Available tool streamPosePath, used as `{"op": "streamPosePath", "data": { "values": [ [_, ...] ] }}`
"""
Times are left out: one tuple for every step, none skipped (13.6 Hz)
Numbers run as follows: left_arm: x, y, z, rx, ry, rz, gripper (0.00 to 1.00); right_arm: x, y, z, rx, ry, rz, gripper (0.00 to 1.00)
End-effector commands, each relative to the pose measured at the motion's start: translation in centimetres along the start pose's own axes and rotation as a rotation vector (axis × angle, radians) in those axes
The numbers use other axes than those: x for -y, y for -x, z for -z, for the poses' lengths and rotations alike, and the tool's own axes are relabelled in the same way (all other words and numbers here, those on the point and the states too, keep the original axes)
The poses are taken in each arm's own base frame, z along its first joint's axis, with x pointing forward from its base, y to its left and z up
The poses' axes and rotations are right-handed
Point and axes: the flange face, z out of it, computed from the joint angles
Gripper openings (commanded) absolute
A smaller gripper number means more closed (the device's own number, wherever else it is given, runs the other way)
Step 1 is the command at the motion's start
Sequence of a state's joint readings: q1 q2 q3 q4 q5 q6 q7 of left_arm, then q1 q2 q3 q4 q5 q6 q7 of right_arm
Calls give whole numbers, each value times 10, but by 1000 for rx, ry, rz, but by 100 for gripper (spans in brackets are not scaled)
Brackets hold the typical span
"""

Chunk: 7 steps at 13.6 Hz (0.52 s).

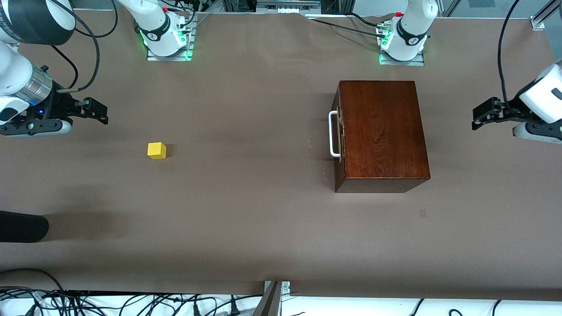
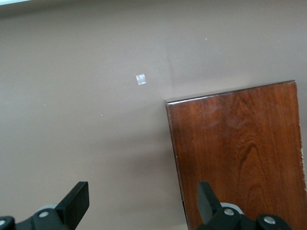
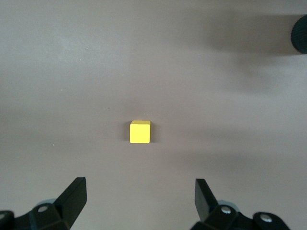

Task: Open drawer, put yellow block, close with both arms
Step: 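Reach the left gripper to the drawer handle while the right gripper approaches the cube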

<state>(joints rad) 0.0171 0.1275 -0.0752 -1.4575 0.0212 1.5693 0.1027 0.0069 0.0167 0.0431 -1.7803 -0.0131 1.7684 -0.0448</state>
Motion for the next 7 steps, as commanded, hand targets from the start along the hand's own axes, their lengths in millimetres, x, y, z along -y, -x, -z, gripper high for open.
{"op": "streamPosePath", "data": {
  "values": [
    [-30,-1,-2,22,-4,9,100,0,1,0,-11,12,-6,100],
    [-48,-2,-2,23,-9,24,100,0,1,0,-11,12,-5,100],
    [-74,-3,-4,23,-21,32,100,0,1,0,-11,12,-6,100],
    [-96,-4,-8,28,-23,58,100,0,1,0,-11,12,-6,100],
    [-119,-6,-13,31,-24,91,100,0,1,0,-11,12,-6,100],
    [-143,-7,-20,38,-26,113,100,0,1,0,-11,12,-5,100],
    [-169,-9,-30,43,-28,140,100,0,1,0,-11,12,-5,100]
  ]
}}
